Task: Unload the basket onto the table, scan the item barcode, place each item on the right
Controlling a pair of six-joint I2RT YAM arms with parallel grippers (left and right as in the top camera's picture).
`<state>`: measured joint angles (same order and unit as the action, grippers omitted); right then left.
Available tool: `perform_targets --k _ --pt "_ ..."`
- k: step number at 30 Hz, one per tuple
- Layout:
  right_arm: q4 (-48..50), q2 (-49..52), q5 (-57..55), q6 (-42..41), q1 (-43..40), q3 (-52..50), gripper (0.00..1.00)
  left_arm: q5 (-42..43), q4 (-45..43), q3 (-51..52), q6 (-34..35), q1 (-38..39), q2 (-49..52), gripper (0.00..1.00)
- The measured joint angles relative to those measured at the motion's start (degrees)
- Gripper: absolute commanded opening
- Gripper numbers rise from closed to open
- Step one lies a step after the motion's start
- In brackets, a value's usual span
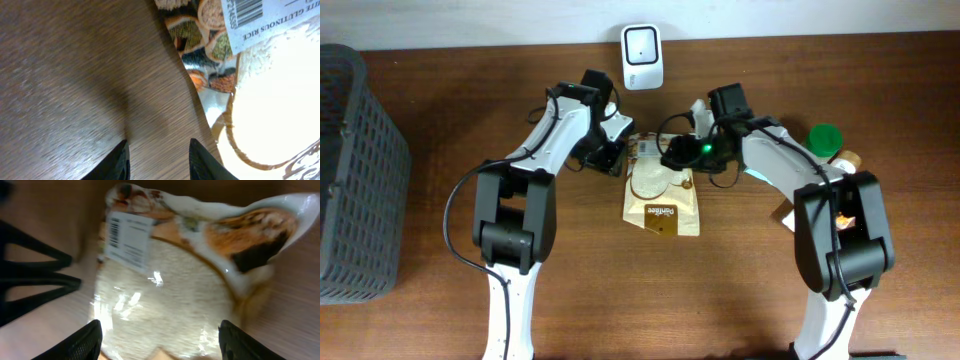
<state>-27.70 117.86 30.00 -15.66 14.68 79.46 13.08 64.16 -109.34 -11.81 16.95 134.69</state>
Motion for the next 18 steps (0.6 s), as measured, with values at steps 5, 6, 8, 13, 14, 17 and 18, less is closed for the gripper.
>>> perform_targets --k 5,6,8,13,14,17,18 --pt "2.25 2.58 3.82 -1.46 2.03 0.04 0.65 -0.02 1.60 0.00 -0.22 -1.60 0.00 0.20" --pt "1.51 2.58 4.26 -1.77 1.77 0.09 0.65 -0.02 1.60 0.00 -0.35 -1.75 0.00 0.19" --pt "-1.57 2.58 5.01 -1.60 0.83 0.79 0.65 0.02 1.40 -0.02 -0.59 -1.92 0.00 0.20" --pt "-9.44 1.75 5.05 0.26 -4.48 4.20 0.66 0.87 -0.04 -2.16 -0.63 -1.81 0.00 0.24" --pt "-10.05 1.27 5.07 0.50 -5.46 4.57 0.66 1.70 -1.18 -2.93 -0.61 -1.66 0.00 0.24" --pt "-10.45 0.28 5.03 0.83 -7.87 5.35 0.68 4.94 -4.50 -3.89 -0.63 -1.51 0.00 0.24" --pt "-10.45 0.26 5.01 0.83 -8.35 5.42 0.68 5.73 -5.11 -3.91 -0.63 -1.46 0.00 0.24"
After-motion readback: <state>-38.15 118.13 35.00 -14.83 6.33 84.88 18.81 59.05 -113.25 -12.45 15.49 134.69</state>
